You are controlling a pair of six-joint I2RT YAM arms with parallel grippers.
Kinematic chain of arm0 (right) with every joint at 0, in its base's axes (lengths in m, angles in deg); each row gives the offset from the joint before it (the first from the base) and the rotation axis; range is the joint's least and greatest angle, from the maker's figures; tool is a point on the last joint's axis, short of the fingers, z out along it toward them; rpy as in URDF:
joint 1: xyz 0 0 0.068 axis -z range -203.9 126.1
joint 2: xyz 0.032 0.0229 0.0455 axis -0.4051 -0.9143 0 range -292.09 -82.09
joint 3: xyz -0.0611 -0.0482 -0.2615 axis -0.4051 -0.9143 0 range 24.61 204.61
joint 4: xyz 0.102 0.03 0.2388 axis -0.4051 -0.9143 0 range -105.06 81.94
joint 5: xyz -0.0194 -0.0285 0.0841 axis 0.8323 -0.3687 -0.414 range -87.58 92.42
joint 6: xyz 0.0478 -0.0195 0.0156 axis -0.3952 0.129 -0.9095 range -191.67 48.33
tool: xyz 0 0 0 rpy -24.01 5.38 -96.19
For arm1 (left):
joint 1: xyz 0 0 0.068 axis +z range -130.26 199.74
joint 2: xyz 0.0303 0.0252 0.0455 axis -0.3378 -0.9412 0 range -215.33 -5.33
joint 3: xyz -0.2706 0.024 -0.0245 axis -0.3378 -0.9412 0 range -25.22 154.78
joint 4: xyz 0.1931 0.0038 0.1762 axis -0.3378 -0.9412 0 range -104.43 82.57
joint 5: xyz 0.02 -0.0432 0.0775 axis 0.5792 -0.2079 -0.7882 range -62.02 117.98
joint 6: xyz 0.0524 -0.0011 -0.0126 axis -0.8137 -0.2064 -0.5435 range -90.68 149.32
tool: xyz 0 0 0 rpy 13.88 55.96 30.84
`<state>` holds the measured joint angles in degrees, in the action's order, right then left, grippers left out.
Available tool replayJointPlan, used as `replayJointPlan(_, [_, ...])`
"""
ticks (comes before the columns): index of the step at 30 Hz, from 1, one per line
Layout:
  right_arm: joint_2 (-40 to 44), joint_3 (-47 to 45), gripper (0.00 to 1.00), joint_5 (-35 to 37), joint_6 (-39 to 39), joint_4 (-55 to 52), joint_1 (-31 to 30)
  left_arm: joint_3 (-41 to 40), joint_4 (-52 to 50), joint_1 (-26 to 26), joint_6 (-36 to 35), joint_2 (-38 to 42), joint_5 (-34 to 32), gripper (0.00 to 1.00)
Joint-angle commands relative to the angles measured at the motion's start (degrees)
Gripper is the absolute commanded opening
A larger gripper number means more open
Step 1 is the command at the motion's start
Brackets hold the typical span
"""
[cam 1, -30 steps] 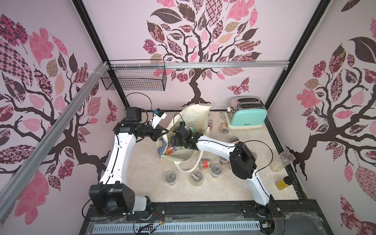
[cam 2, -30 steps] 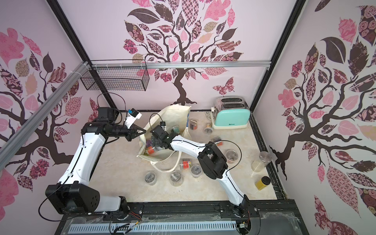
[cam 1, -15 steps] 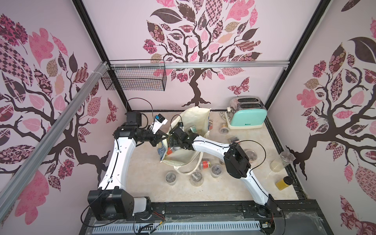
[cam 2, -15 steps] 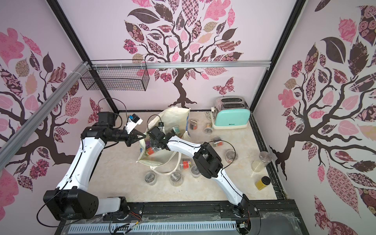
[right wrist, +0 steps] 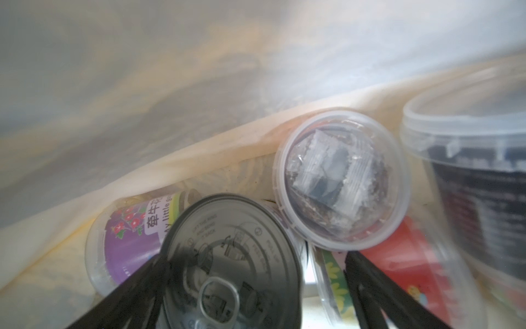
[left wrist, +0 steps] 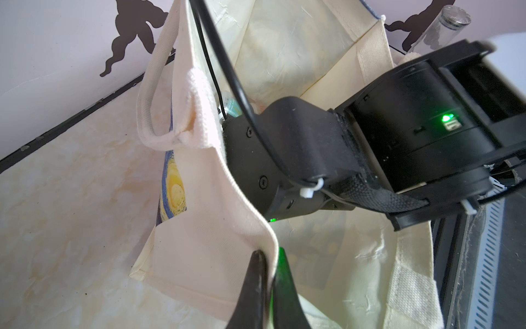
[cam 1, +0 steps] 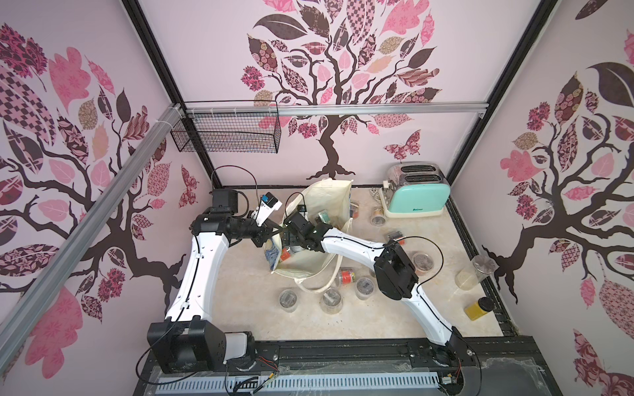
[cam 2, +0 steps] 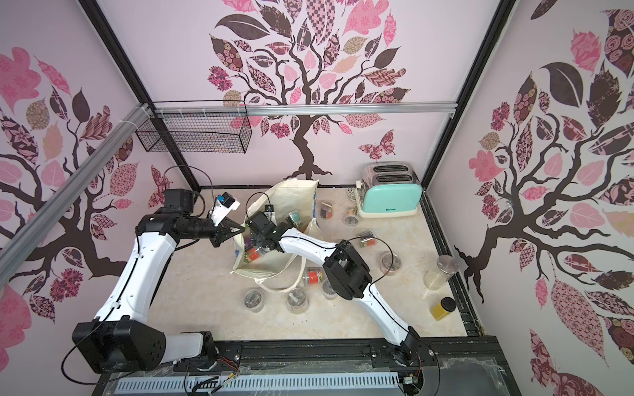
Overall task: Take out the seed jars from the canvas bag
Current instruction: Pick up the seed jar from the canvas bag.
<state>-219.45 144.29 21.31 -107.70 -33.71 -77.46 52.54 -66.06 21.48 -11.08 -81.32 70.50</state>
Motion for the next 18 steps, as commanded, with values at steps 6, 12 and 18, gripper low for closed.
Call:
replayJointPlan(6, [-2.4, 2.1, 0.99, -2.4, -0.4, -0.9, 0.2, -1.2, -5.6, -0.9, -1.1, 0.1, 2.8, 0.0])
replayJointPlan(12, [1.6, -3.9, 0.99, -10.7, -2.3, 6.8, 1.1, -0.9, -6.0, -0.9, -1.5, -0.1, 2.5, 0.0])
replayJointPlan(18, [3.8, -5.6, 0.99, -8.8, -2.0, 7.5, 1.4, -1.0, -6.2, -0.9, -1.9, -0.5, 2.5, 0.0])
